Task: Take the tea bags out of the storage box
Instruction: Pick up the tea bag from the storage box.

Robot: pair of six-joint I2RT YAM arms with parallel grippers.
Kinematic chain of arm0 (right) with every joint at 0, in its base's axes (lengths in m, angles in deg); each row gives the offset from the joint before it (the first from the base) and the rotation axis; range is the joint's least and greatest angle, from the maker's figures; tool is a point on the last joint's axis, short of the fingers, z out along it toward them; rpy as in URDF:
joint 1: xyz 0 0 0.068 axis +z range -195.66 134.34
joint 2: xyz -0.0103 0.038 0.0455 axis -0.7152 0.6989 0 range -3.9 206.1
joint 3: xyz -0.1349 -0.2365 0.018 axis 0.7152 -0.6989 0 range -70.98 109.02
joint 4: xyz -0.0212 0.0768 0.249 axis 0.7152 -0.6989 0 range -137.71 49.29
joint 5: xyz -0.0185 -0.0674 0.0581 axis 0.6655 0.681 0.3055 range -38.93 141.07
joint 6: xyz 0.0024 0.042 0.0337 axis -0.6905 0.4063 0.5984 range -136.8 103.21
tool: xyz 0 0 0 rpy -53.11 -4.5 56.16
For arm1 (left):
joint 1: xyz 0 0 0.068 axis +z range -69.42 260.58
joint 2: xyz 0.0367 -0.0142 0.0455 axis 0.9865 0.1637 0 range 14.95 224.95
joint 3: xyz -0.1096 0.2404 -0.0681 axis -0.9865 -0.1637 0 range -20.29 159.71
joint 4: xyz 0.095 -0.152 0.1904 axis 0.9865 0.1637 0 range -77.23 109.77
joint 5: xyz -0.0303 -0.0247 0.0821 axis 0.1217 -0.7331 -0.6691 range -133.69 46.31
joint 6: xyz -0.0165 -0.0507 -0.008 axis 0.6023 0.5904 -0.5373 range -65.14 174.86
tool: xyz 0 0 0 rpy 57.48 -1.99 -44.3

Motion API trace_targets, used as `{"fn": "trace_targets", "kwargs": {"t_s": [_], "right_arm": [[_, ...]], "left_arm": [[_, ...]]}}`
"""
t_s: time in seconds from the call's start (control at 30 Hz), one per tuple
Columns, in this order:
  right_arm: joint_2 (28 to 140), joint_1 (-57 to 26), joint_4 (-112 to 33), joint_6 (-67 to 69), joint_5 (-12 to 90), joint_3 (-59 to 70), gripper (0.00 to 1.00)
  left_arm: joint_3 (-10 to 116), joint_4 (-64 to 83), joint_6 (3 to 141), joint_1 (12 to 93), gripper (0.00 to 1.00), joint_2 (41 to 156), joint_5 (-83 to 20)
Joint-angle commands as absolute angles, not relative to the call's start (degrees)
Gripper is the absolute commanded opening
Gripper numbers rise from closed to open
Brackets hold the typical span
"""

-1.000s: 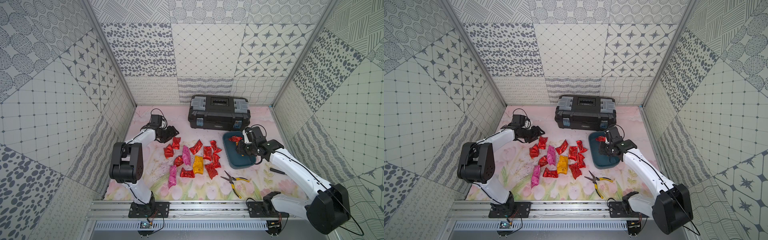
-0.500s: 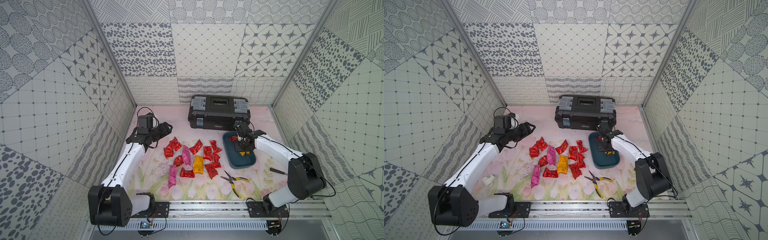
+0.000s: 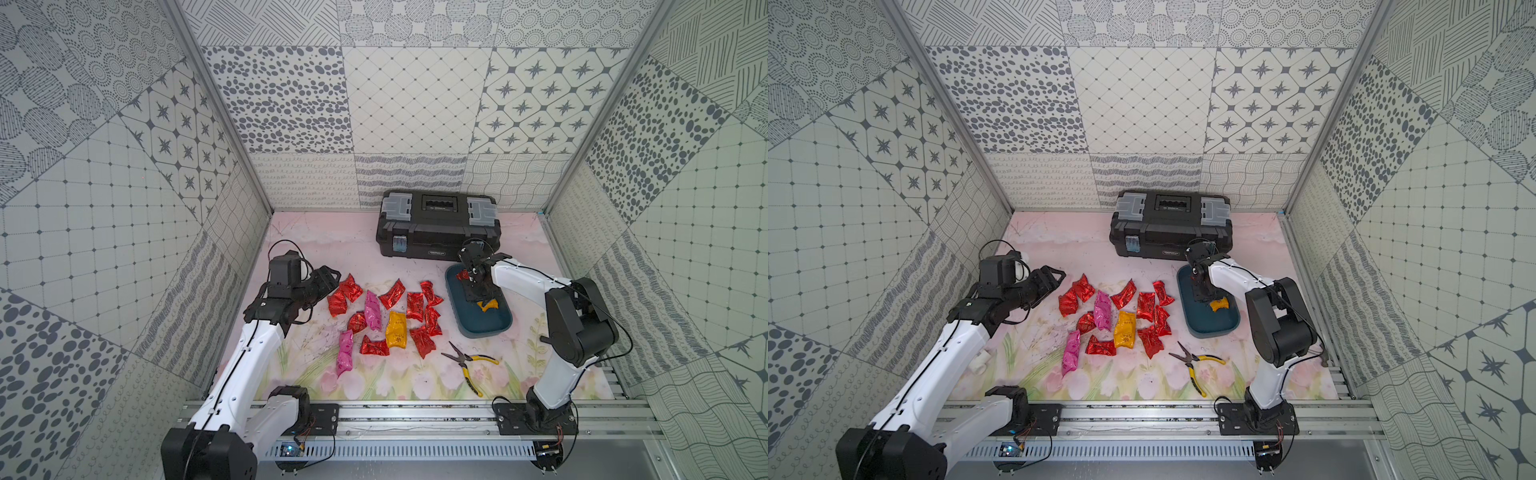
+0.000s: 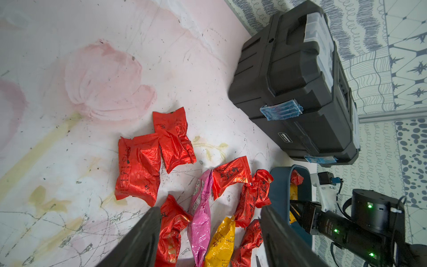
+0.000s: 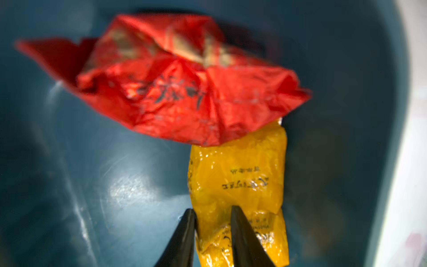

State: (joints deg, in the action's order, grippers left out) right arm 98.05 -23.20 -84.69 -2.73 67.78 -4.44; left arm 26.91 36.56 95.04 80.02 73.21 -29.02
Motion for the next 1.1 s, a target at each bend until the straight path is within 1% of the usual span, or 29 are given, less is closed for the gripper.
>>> {"fn": "trace_targets", "kwargs": {"t_s": [0.0,0.13,0.17,0.33,0.57,0.63,0.77,0.9,1.07], "right_arm": [[99.63,-23.45,-84.83,-2.72,68.25,-4.44,0.16],[98.50,-23.45,-84.85,-2.97,67.48,-4.51,0.01],[98.13,-23.45,-84.99,-2.99,67.22,-4.54,0.00],[94.86,-23.43,-86.73,-2.75,66.60,-4.82,0.00],[85.55,-23.06,-90.52,0.02,64.25,-6.18,0.00],[82.16,-21.93,-91.35,1.27,63.14,-6.54,0.00],[77.93,-16.83,-91.73,4.11,61.59,-5.55,0.00],[80.52,-11.10,-90.33,7.02,58.84,-1.27,0.00],[90.11,-5.63,-88.53,6.51,57.20,6.73,0.00]], "left_arm": [[27.36,36.64,97.62,80.16,0.72,72.98,-29.05],[27.75,36.52,97.95,80.14,0.71,73.38,-28.94],[27.78,36.51,98.12,80.17,0.71,73.46,-28.96],[28.19,36.57,99.06,80.16,0.71,73.38,-28.52],[28.03,36.72,101.92,80.14,0.71,72.28,-27.89],[27.67,36.45,103.24,80.08,0.71,72.01,-27.51],[26.33,35.60,104.76,79.62,0.71,71.28,-27.93],[25.78,35.88,105.15,79.67,0.70,70.95,-28.92],[25.82,36.97,105.01,79.61,0.70,70.62,-29.56]]}}
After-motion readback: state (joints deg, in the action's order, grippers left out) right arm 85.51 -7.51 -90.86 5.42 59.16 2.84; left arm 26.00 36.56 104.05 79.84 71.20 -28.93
